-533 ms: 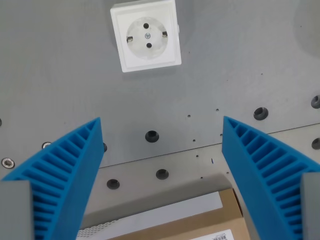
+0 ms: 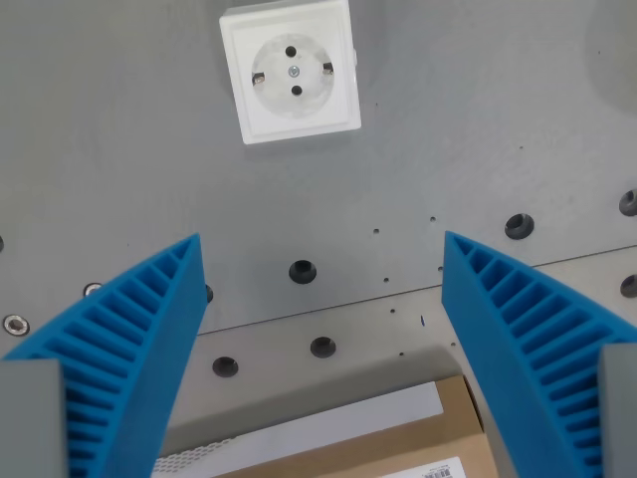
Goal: Pick up the blue bag
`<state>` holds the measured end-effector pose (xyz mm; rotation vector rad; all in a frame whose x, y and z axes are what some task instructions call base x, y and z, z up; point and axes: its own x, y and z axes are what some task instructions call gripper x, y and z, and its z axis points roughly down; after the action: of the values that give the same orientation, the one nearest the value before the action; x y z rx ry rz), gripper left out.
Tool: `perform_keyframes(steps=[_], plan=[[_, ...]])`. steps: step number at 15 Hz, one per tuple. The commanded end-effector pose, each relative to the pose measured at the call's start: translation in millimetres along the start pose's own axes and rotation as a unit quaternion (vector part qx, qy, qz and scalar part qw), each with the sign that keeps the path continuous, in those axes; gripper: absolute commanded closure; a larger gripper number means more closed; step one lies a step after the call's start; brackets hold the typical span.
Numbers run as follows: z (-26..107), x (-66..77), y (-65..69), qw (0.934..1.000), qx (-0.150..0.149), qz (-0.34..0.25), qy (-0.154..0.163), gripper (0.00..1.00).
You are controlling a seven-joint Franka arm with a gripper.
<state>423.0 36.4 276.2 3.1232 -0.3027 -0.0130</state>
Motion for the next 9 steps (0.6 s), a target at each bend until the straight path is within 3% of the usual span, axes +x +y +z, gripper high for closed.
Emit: perform_keyframes(steps=[1, 9], plan=[[2.2, 7.1, 2.7, 1.0, 0.001, 0.004, 0.005, 0.0], [16.4, 39.1, 13.2, 1.0, -0.004, 0.008, -0.002, 0.0]])
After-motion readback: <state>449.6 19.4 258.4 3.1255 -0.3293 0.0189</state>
